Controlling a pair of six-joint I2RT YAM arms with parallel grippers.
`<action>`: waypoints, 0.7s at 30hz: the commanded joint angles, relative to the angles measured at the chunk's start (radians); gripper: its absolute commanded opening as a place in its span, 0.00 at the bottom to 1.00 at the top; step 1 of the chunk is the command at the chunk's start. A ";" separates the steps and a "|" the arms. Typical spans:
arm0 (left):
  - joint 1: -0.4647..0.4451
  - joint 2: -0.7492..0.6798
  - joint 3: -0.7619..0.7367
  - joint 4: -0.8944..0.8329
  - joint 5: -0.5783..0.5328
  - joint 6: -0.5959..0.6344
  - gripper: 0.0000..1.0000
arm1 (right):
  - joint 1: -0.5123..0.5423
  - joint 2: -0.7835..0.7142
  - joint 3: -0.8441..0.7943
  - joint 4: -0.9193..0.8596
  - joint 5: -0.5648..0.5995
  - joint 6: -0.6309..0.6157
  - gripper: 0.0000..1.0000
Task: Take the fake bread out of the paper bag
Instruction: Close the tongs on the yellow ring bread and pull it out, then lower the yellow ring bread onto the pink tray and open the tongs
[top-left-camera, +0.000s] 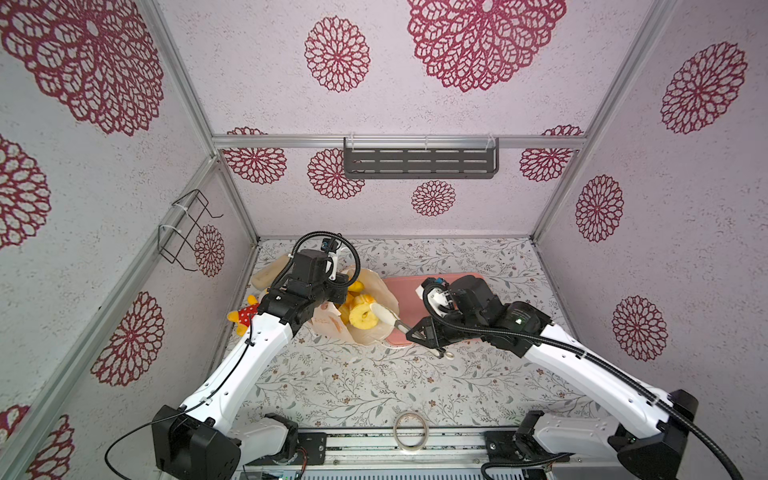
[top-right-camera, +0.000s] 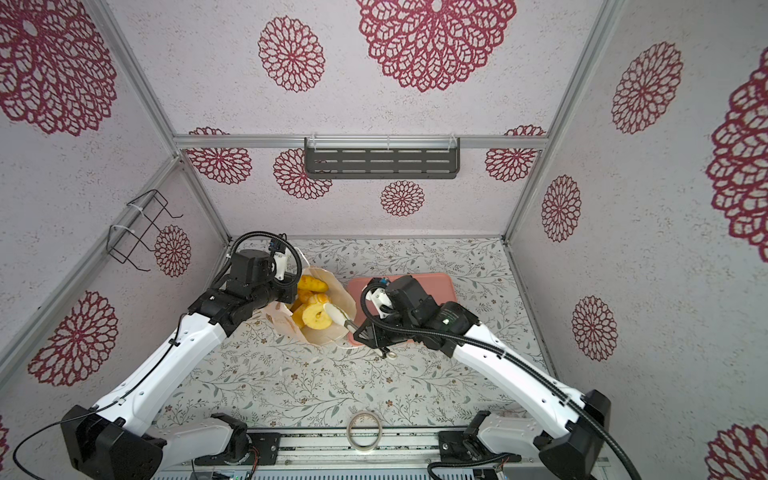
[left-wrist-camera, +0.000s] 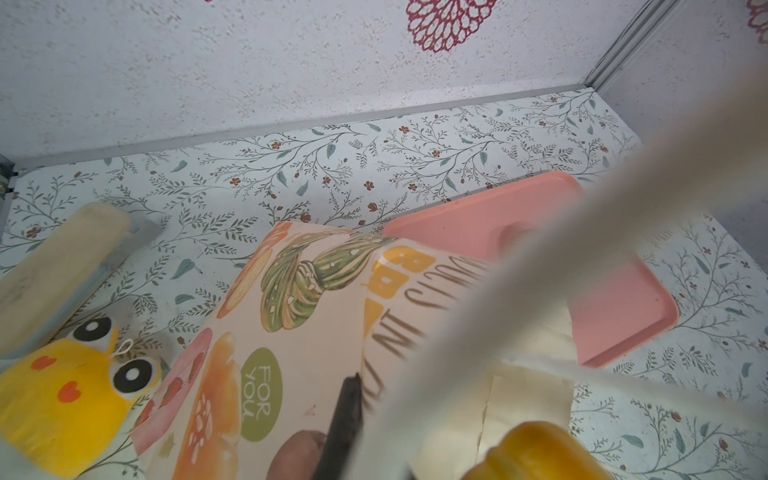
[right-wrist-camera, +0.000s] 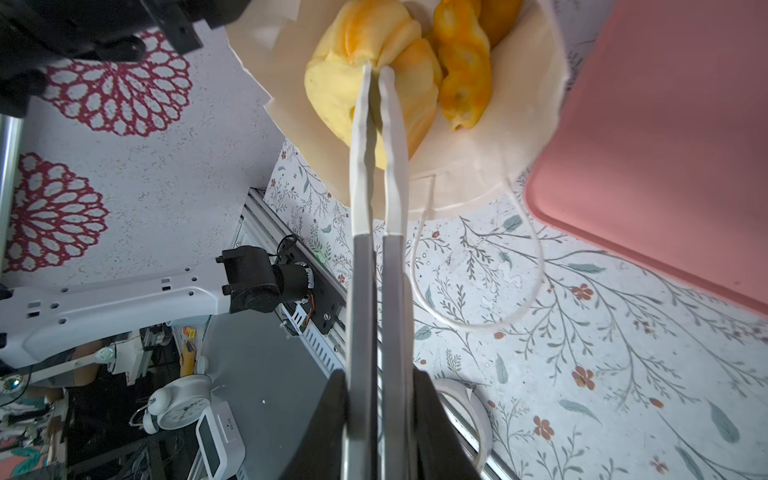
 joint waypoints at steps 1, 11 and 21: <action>0.000 0.009 0.026 0.015 -0.023 -0.022 0.00 | -0.066 -0.109 0.009 -0.063 0.120 0.043 0.00; 0.001 -0.001 0.021 0.024 0.004 -0.036 0.00 | -0.432 -0.136 -0.037 -0.225 0.283 -0.022 0.00; 0.001 -0.043 -0.010 0.021 0.032 -0.016 0.00 | -0.718 -0.030 -0.188 -0.058 0.172 -0.087 0.00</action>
